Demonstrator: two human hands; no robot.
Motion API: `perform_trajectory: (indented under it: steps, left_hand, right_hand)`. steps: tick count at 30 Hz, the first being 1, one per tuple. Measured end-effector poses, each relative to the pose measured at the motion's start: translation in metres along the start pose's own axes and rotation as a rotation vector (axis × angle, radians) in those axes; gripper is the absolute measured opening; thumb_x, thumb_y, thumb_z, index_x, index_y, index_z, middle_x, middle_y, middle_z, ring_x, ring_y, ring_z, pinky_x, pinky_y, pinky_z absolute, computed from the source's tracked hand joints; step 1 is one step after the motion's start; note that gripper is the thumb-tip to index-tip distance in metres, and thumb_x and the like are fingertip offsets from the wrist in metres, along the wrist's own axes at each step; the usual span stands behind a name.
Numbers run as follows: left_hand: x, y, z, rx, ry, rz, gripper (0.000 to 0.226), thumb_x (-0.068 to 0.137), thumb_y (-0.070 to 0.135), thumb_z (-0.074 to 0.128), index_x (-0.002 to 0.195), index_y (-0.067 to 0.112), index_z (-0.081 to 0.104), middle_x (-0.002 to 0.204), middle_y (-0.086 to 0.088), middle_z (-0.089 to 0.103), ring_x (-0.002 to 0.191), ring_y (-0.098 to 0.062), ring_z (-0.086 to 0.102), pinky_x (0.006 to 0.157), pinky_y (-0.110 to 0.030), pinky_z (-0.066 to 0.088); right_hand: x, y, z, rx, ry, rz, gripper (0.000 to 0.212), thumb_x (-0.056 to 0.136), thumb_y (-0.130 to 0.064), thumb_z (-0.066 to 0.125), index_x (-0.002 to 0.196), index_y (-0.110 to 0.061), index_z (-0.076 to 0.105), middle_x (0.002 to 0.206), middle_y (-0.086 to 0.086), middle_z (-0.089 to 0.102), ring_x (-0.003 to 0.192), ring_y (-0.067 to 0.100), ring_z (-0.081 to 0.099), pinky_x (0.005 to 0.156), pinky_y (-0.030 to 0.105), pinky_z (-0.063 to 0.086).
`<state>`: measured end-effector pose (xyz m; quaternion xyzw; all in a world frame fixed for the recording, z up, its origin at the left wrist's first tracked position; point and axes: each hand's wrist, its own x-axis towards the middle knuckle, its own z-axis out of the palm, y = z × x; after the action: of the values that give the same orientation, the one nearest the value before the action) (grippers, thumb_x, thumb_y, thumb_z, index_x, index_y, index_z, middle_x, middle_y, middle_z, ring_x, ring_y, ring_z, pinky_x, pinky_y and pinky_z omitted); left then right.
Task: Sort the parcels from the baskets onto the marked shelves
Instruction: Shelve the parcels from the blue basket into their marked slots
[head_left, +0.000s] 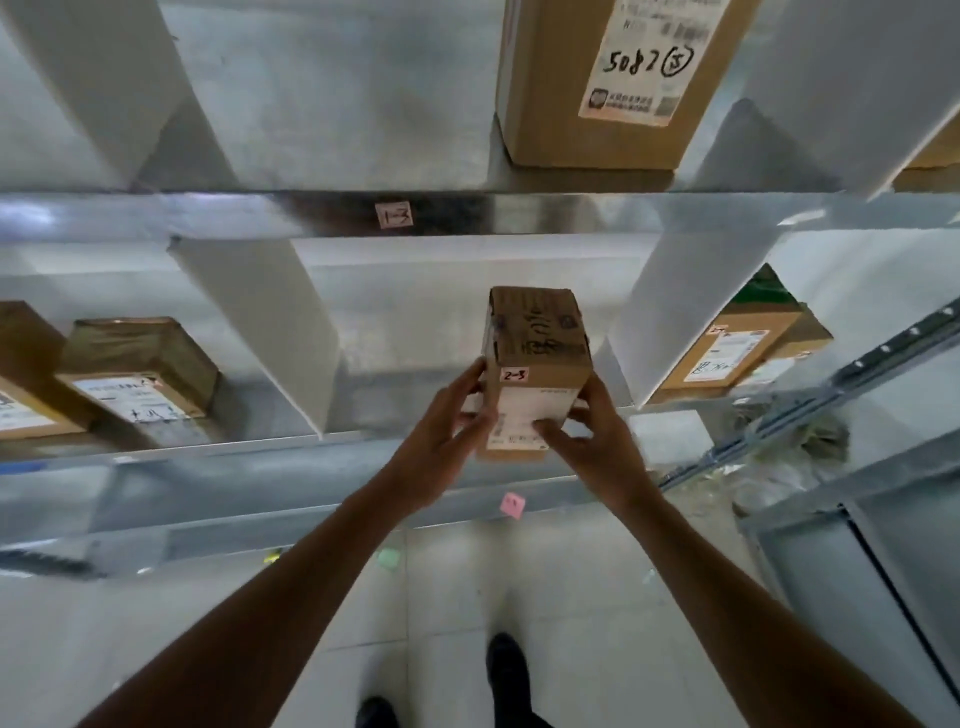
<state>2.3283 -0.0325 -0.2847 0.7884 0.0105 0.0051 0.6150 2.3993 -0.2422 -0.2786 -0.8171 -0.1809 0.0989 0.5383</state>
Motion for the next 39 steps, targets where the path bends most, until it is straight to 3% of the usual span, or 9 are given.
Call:
perform_trajectory:
  steps: [4,8,12,16,19,21,24,31,39]
  left_hand:
    - [0.062,-0.03,0.008,0.127,0.026,-0.1,0.072,0.096,0.046,0.065,0.149,0.066,0.02,0.133,0.05,0.041,0.124,0.007,0.047,0.089,-0.017,0.048]
    - [0.101,-0.062,0.015,0.118,0.091,-0.131,0.086,0.089,0.049,0.072,0.153,0.058,0.016,0.156,0.022,0.038,0.138,-0.015,0.041,0.108,-0.046,0.045]
    - [0.121,-0.066,0.023,0.07,0.159,-0.111,0.092,0.075,0.068,0.074,0.148,0.065,0.017,0.15,0.028,0.041,0.137,-0.019,0.048,0.098,-0.039,0.055]
    - [0.115,-0.064,0.03,0.154,0.204,-0.116,0.085,0.077,0.075,0.066,0.146,0.069,0.017,0.159,0.02,0.033,0.13,0.006,0.045,0.09,-0.013,0.048]
    - [0.092,-0.069,0.032,0.338,0.279,-0.201,0.085,0.092,0.057,0.065,0.16,0.041,0.016,0.168,0.005,0.023,0.145,-0.015,0.04,0.107,-0.037,0.05]
    - [0.062,-0.073,0.033,0.547,0.334,-0.271,0.081,0.096,0.052,0.062,0.162,0.029,0.019,0.169,0.001,0.021,0.154,-0.026,0.023,0.119,-0.054,0.036]
    - [-0.005,-0.071,0.034,0.676,0.357,-0.322,0.075,0.098,0.052,0.057,0.161,0.024,0.027,0.17,-0.001,0.021,0.158,-0.028,0.007,0.125,-0.057,0.018]
    - [-0.206,-0.081,0.038,0.76,0.473,-0.539,0.077,0.096,0.075,0.025,0.162,0.034,0.022,0.172,0.005,0.008,0.157,-0.023,-0.011,0.126,-0.051,-0.002]
    - [-0.443,-0.083,0.0,0.668,0.795,-0.887,0.072,0.098,0.07,0.026,0.162,0.039,0.013,0.172,0.007,0.003,0.158,-0.026,-0.011,0.125,-0.053,-0.005]
  right_hand:
    - [0.069,0.051,-0.004,-0.024,-0.046,-0.01,0.074,0.095,-0.027,0.076,0.155,-0.029,0.034,0.132,-0.018,0.062,0.117,-0.002,0.063,0.085,0.021,0.061]
    - [0.115,0.085,0.001,-0.032,-0.079,-0.039,0.074,0.095,-0.033,0.075,0.153,-0.043,0.032,0.128,-0.039,0.054,0.112,-0.023,0.056,0.079,0.006,0.053]
    - [0.136,0.104,0.004,-0.001,-0.044,-0.076,0.08,0.094,-0.043,0.074,0.158,-0.044,0.026,0.145,-0.018,0.057,0.121,-0.011,0.057,0.085,0.014,0.057]
    - [0.133,0.111,-0.004,0.039,-0.096,-0.074,0.092,0.089,-0.052,0.072,0.162,-0.043,0.016,0.16,-0.004,0.046,0.139,0.014,0.052,0.1,0.032,0.056]
    - [0.107,0.112,-0.012,-0.096,-0.119,0.006,0.094,0.089,-0.059,0.068,0.162,-0.037,0.013,0.165,0.003,0.037,0.142,0.015,0.044,0.104,0.021,0.046]
    - [0.081,0.114,-0.016,-0.344,-0.203,-0.009,0.088,0.097,-0.055,0.062,0.166,-0.029,0.012,0.171,0.002,0.026,0.153,0.017,0.03,0.118,0.031,0.038]
    - [0.034,0.103,-0.01,-0.553,-0.326,0.003,0.076,0.104,-0.054,0.048,0.166,-0.024,0.015,0.174,0.001,0.014,0.161,0.02,0.006,0.13,0.05,0.017]
    - [-0.067,0.026,0.1,-0.618,-0.636,-0.21,0.071,0.103,-0.067,0.021,0.165,-0.034,0.013,0.173,-0.002,0.016,0.161,0.02,0.006,0.13,0.044,0.006]
    - [-0.207,-0.054,0.281,-0.696,-0.941,-0.561,0.067,0.105,-0.062,0.028,0.165,-0.034,0.015,0.174,0.002,0.015,0.161,0.025,0.004,0.13,0.052,0.005]
